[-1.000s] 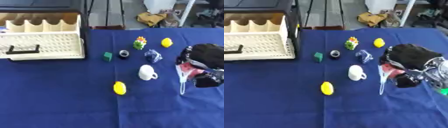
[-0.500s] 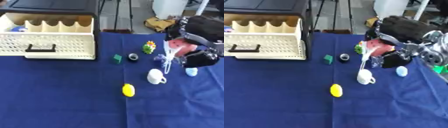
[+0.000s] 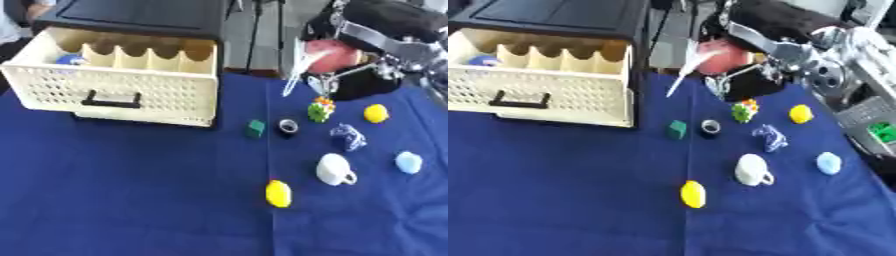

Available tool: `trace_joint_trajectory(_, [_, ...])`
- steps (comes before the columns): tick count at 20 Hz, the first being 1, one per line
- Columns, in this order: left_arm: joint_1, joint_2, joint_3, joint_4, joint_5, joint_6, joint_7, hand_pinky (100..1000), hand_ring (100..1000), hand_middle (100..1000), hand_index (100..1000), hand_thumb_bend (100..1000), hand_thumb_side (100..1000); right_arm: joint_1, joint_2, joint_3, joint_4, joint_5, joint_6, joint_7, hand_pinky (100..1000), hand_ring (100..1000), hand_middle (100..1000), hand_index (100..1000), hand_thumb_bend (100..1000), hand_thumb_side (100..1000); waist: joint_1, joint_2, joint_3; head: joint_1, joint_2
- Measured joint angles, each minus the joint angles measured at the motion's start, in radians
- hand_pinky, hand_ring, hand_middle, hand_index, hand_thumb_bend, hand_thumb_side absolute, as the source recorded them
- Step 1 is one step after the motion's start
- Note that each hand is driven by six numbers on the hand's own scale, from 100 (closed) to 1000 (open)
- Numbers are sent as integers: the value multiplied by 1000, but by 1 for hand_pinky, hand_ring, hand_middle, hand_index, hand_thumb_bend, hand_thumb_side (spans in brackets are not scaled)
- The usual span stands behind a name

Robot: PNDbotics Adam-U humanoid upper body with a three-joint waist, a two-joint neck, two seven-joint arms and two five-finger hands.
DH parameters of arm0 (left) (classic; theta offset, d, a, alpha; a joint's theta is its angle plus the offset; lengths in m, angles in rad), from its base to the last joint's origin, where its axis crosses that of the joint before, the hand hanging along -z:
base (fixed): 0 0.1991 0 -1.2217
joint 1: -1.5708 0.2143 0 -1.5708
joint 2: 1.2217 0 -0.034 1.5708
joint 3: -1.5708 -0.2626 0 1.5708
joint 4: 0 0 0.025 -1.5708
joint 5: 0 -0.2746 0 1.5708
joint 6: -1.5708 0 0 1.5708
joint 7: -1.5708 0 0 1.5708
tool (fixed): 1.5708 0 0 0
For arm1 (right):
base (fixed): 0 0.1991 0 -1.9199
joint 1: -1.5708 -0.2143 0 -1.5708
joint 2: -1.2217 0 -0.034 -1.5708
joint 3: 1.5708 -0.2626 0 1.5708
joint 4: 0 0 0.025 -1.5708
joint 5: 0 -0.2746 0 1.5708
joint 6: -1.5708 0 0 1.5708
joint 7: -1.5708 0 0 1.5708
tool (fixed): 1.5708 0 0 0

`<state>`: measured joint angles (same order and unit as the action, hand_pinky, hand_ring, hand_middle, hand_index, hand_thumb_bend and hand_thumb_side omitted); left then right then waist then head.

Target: Pick up objects from table and place into drawer.

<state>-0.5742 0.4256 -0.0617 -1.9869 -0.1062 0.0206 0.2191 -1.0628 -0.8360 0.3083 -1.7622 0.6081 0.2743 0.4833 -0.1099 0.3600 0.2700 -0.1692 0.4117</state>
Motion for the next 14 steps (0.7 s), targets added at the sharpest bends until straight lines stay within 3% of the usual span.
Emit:
trace_joint_trajectory(5, [-9, -3, -3, 0, -2, -4, -5, 613, 812, 825, 887, 100, 1000, -106, 61, -17, 119, 27, 7, -40, 381, 515, 302, 437, 100, 165, -26, 37, 37, -22, -42])
trace_joint_trajectory(14, [-44, -5, -15, 0, -16, -12, -17, 610, 813, 825, 887, 100, 1000, -207, 144, -48, 312, 87, -61, -165, 377, 516, 302, 436, 100, 171, -64, 104, 94, -75, -99])
